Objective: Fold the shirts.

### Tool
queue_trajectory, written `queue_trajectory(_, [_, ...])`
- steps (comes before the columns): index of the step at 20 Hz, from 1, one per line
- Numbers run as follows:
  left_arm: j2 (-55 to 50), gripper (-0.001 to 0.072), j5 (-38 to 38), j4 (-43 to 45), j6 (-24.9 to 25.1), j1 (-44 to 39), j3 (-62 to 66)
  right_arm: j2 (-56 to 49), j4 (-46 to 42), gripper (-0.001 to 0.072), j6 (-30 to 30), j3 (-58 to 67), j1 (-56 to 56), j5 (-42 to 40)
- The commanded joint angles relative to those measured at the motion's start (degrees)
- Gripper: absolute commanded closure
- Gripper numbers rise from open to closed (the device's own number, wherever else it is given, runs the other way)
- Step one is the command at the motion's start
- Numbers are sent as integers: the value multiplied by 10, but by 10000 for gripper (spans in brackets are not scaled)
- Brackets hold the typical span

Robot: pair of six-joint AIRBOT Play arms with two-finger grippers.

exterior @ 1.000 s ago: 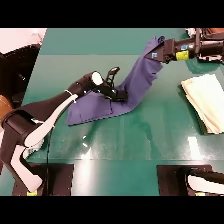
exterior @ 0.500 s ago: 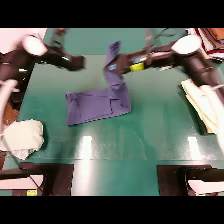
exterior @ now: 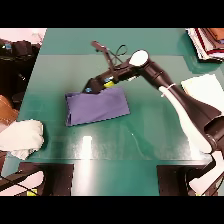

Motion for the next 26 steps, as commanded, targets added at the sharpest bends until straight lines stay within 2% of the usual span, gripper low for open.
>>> queue_trajectory(1, [6,682,-22,-2,7,10,0,32,-66,284,35,-60,-84,47])
queue_trajectory(4, [6,682,-25,-14,7,10,0,83,-71,283,64,-196,-190,28])
queue_trajectory(5, [5,682,-24,-26,7,9,-1,92,-71,261,64,-237,-219,19])
queue_trajectory(7, [5,682,-21,-48,7,9,-2,92,-59,123,64,-297,-264,9])
queue_trajectory(9, [4,682,-19,-59,7,9,-2,73,-42,124,64,-325,-275,3])
queue_trajectory(12, [4,682,-19,-59,7,9,-2,19,-12,123,64,-308,-246,3])
queue_trajectory(17, [4,682,-28,-59,7,9,-2,-91,36,150,74,-187,-150,10])
queue_trajectory(19, [4,682,-38,-59,7,9,-2,-124,48,305,75,-144,-123,28])
queue_trajectory(20, [4,682,-43,-59,7,9,-2,-133,45,410,74,-125,-113,34])
queue_trajectory(22, [4,683,-43,-62,7,9,-2,-135,41,666,65,-94,-104,33])
queue_trajectory(23, [4,683,-43,-62,7,9,-2,-135,38,697,64,-73,-107,39])
queue_trajectory(26, [4,684,-35,-60,7,-24,-2,-108,3,698,85,-20,-140,48])
